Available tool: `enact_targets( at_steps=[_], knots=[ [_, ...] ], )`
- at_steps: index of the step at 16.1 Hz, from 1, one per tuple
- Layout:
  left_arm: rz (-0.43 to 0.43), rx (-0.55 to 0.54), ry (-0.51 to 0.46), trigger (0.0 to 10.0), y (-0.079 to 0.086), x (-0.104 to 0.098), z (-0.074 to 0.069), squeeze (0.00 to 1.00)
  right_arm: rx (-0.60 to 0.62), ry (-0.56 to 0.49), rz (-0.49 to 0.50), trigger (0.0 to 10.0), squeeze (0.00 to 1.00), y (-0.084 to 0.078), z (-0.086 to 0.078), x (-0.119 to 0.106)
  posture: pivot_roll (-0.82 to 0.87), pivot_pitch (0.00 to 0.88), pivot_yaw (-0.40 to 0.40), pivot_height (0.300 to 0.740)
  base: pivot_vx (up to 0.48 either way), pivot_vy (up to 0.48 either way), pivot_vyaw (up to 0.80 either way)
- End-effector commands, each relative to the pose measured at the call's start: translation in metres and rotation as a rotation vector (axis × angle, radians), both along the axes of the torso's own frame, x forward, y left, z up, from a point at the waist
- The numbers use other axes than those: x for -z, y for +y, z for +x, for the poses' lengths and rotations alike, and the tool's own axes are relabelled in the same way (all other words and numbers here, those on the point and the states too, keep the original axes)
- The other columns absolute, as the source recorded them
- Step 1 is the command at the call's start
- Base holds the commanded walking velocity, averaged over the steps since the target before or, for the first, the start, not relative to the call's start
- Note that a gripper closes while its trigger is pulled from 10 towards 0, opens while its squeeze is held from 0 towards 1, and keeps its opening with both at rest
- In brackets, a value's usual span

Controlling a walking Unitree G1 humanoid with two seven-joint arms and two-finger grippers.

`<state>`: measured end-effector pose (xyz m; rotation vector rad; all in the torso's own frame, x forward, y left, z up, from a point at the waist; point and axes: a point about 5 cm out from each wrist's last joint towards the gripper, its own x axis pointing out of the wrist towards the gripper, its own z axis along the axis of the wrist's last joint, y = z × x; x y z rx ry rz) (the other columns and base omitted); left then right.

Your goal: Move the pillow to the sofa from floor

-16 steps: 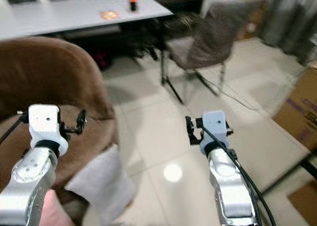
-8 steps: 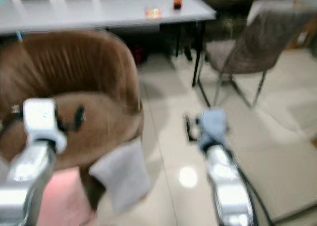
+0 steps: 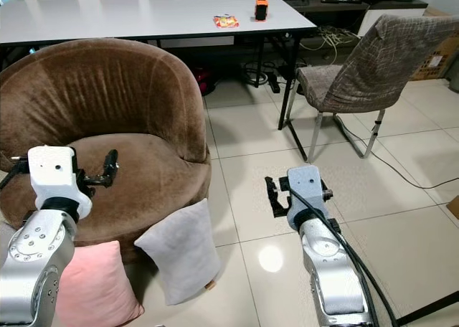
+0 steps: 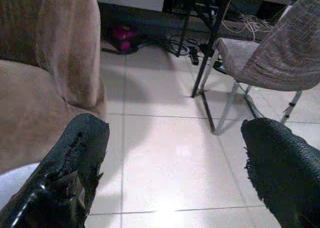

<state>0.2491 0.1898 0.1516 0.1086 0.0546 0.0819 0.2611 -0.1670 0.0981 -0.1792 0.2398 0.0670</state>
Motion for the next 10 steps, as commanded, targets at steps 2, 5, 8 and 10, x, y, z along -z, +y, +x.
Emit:
enact_targets(
  at_steps=[2,5,8,10],
  knots=[
    [0.012,0.015,-0.006,10.0,-0.002,-0.001,0.001,0.0,-0.023,-0.042,-0.023,10.0,0.0,0.003,0.005,-0.009,-0.12,0.0,0.011,0.74,0.294,0.0,0.0],
    [-0.005,0.033,-0.033,10.0,-0.004,-0.004,0.002,0.0,-0.017,-0.044,-0.038,10.0,0.0,0.003,0.006,-0.008,-0.12,0.0,0.016,0.74,0.298,0.0,0.8],
    [-0.005,0.033,-0.037,10.0,-0.003,-0.006,0.005,0.0,0.037,-0.048,-0.115,10.0,0.0,-0.005,0.009,-0.007,-0.12,0.0,0.026,0.74,0.296,0.0,0.53],
    [-0.003,0.034,-0.035,10.0,-0.003,-0.006,0.006,0.0,0.089,-0.047,-0.068,10.0,0.0,-0.009,0.012,-0.009,-0.11,0.0,0.026,0.74,0.298,0.0,0.0]
  ],
)
